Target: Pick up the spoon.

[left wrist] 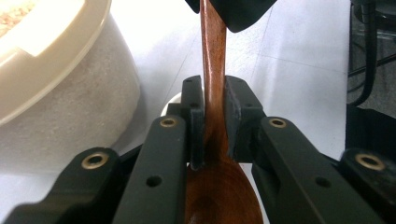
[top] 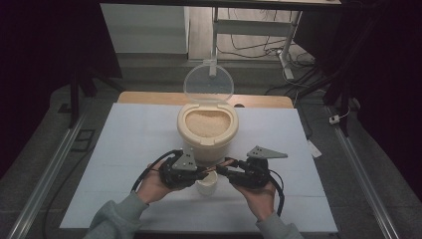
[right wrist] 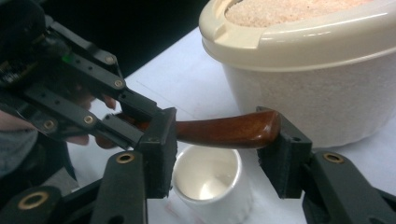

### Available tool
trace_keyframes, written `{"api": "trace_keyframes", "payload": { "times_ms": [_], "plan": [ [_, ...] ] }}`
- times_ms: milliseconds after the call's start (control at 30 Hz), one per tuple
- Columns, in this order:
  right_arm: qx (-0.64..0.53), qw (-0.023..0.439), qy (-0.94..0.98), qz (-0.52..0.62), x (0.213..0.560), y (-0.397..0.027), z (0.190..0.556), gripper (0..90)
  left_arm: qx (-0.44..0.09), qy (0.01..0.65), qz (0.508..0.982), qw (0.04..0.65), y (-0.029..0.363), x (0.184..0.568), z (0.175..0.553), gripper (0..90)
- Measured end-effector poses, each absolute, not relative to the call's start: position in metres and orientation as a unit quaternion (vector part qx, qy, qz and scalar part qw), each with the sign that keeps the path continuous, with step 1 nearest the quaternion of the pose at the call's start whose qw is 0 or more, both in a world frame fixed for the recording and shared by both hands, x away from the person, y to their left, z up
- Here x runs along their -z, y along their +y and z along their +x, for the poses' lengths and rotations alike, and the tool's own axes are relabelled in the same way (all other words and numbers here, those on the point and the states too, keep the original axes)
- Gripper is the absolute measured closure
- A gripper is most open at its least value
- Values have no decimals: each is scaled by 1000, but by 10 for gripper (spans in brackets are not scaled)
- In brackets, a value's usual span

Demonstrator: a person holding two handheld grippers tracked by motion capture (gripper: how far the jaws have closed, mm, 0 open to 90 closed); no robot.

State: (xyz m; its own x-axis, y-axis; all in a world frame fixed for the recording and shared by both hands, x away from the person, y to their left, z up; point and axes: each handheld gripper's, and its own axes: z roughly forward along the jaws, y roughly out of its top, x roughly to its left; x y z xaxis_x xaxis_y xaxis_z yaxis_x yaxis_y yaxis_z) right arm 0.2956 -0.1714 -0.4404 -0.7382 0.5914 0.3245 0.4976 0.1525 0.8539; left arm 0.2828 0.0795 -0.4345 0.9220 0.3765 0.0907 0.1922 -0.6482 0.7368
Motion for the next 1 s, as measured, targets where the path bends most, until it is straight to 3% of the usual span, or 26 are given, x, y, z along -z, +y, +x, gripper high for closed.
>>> {"api": "trace_keyframes", "payload": {
  "times_ms": [567, 867, 933, 967, 1000],
  "plan": [
    [-611, 2, 722, 325, 431, -170, 291, 806, -130, 150, 904, 378, 76, 436, 280, 787],
    [-624, 0, 719, 307, 429, -171, 289, 829, -119, 154, 899, 393, 77, 435, 280, 776],
    [-631, 2, 715, 303, 429, -172, 289, 829, -110, 166, 890, 410, 80, 434, 281, 731],
    [-633, 7, 713, 302, 429, -173, 289, 829, -109, 173, 886, 416, 83, 433, 281, 670],
    [-643, 7, 706, 297, 427, -176, 289, 830, -110, 181, 881, 424, 85, 433, 280, 536]
  ]
}}
